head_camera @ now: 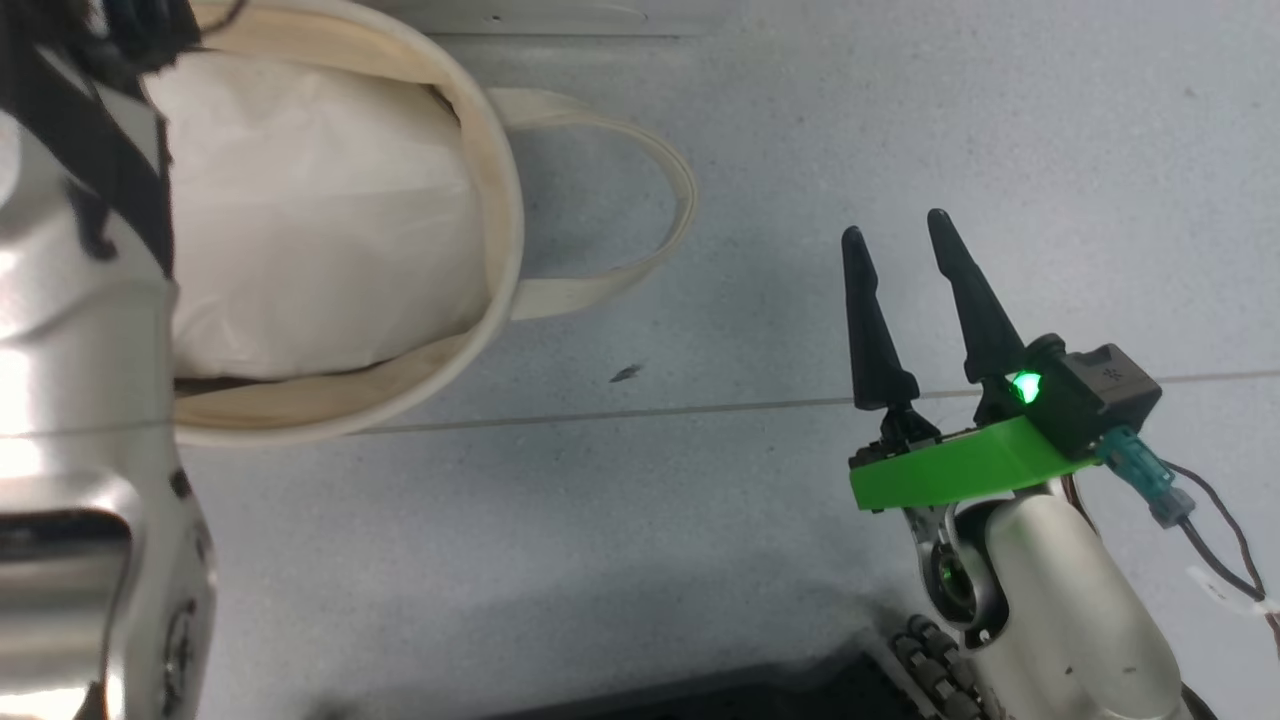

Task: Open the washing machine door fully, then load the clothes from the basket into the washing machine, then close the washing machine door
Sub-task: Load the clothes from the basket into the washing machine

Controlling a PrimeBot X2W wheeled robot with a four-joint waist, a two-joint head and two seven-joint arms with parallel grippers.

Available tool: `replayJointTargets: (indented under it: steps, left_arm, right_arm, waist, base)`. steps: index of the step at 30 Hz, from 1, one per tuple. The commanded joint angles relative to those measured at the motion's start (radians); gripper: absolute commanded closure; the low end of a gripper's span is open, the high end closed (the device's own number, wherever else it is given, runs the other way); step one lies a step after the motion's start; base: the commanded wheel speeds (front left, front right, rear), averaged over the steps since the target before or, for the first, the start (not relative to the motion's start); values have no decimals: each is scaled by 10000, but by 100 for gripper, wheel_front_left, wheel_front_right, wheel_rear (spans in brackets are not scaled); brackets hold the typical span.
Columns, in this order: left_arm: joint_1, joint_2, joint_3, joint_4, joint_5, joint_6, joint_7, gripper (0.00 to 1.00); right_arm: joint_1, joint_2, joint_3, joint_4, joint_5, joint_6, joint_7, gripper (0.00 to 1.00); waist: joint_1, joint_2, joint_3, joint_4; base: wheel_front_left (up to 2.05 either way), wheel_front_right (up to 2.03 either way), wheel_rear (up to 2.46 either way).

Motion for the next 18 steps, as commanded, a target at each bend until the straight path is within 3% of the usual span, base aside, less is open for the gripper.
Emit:
replayJointTargets:
  steps: [1,7,12,15,16,17,18]
  left_arm:
    - [-609,424,104,-332,178,12,-40,100]
    - [-2056,1001,179,266,703,162,-41,100]
    - [-3480,1596,263,1727,1018,527,-41,100]
    - [-3718,1689,41,2212,1196,406,-41,100]
    - [-3800,1684,-32,2579,1206,305,-41,91]
    - [-3902,1702,-39,2952,1201,322,-33,0]
    - [-4010,1719,-66,3385,1229,390,-33,0]
  right_arm:
    - [150,28,207,-316,77,0,-49,0]
    - [3,28,222,-382,246,0,-49,0]
    - [-147,28,276,-462,417,0,-49,0]
    - [-141,28,258,-460,502,0,-49,0]
    - [-117,28,265,-442,492,0,-49,0]
    - [-100,28,281,-424,468,0,-49,0]
    - [-91,28,308,-396,427,0,-49,0]
  waist:
    - [1,0,226,-186]
    - [1,0,878,-701]
    - [1,0,1440,-1067]
    - [1,0,1498,-1116]
    - [1,0,1515,-1105]
    - [1,0,1536,-1082]
    - [1,0,1542,-1056]
  base:
    - [0,0,0]
    - [0,0,0]
    - [0,0,0]
    - [0,0,0]
    - [0,0,0]
    - [0,0,0]
    - [0,0,0]
